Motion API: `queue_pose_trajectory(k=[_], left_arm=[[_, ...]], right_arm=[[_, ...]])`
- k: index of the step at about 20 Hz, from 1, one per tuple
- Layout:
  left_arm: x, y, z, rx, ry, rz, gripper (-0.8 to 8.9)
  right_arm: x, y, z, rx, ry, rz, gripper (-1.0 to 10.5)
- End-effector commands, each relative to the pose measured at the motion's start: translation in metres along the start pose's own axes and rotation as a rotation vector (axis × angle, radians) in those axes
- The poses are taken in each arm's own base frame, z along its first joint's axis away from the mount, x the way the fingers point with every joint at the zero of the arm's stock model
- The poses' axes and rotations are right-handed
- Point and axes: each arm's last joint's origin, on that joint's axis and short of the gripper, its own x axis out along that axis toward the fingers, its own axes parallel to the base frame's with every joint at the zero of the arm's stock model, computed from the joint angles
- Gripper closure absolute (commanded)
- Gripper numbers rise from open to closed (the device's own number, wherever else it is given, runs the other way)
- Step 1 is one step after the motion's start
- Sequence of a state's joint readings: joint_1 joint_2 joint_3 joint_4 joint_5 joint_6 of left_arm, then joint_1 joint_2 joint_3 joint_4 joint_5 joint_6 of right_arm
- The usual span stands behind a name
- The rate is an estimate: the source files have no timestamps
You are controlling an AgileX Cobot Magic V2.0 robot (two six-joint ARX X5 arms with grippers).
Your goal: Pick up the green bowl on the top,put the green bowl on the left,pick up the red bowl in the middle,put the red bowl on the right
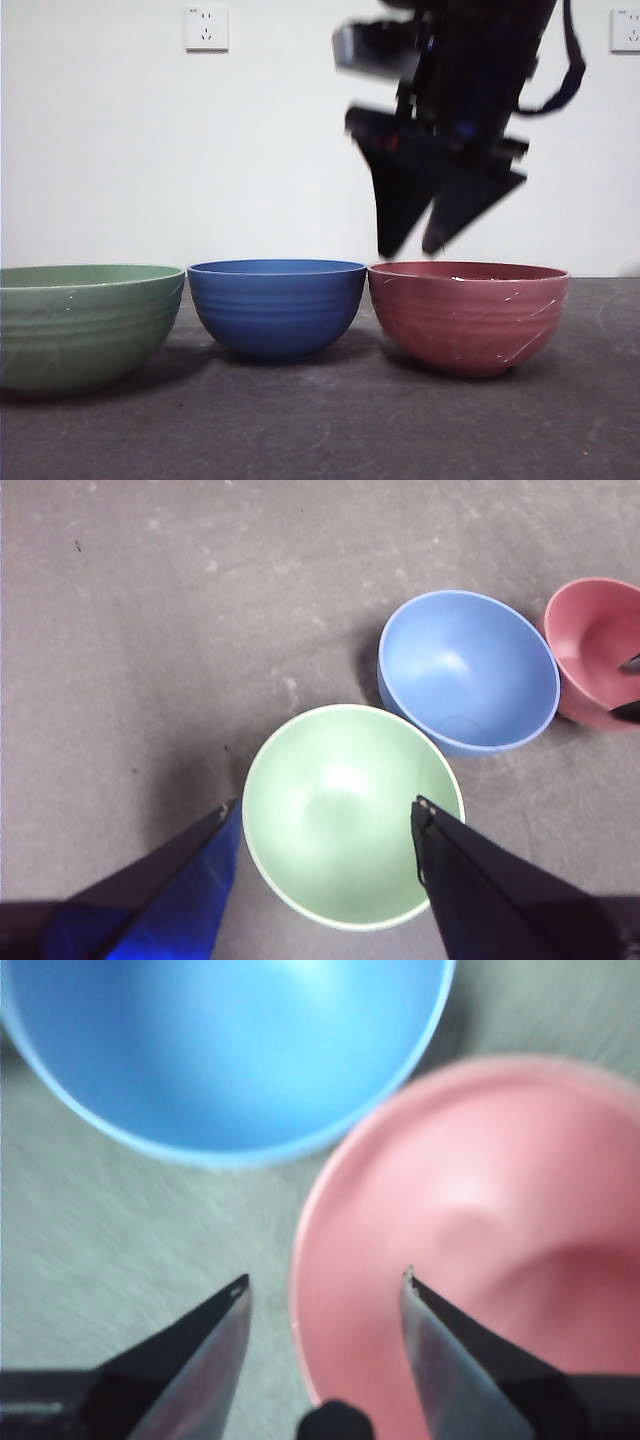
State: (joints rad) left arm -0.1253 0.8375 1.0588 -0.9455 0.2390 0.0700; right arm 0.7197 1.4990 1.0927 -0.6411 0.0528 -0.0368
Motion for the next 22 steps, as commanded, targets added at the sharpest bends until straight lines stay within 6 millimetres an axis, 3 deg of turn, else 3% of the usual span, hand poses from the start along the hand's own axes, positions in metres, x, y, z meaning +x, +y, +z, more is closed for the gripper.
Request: queue_pose_trajectory(k=[1,3,4,5,6,9,12,16,19,22], left_arm=[[0.001,0.001,0.003,-0.011,-0.039,0.001,5.31],[0.0,0.0,0.008,-0.02,-0.084,-0.017,5.32],[0.0,0.0,0.011,-0.014,-0.112,-0.04,5.45],[0.0,-0.001,0.013,-0.006,-0.134,-0.059,6.34],[-0.001,-0.002,0.015,0.004,-0.156,-0.081,8.35],[-0.001,-0.002,0.017,0.014,-0.191,-0.091,8.22],[-0.006,-0.004,0.005,0.028,-0.24,-0.075,8.22],[-0.006,-0.004,-0.037,0.027,-0.322,0.017,8.22],[0.004,-0.004,-0.071,-0.002,-0.381,0.01,8.22],[0.01,-0.003,-0.084,-0.138,-0.318,-0.012,8.16]], right_arm=[[-0.042,-0.003,0.006,0.011,-0.201,-0.019,7.0],[-0.08,-0.012,0.007,0.003,-0.383,-0.048,7.3],[-0.101,-0.018,0.004,0.005,-0.466,-0.071,8.2],[-0.116,-0.024,0.0,0.02,-0.52,-0.092,8.9],[-0.131,-0.031,-0.006,0.046,-0.567,-0.121,9.6],[-0.159,-0.048,-0.032,0.129,-0.669,-0.208,9.6],[-0.163,-0.054,-0.074,0.224,-0.761,-0.284,9.6],[-0.15,-0.048,-0.125,0.309,-0.847,-0.331,9.6],[-0.149,-0.044,-0.138,0.31,-0.871,-0.337,9.6],[-0.149,-0.044,-0.138,0.322,-0.864,-0.362,9.4]])
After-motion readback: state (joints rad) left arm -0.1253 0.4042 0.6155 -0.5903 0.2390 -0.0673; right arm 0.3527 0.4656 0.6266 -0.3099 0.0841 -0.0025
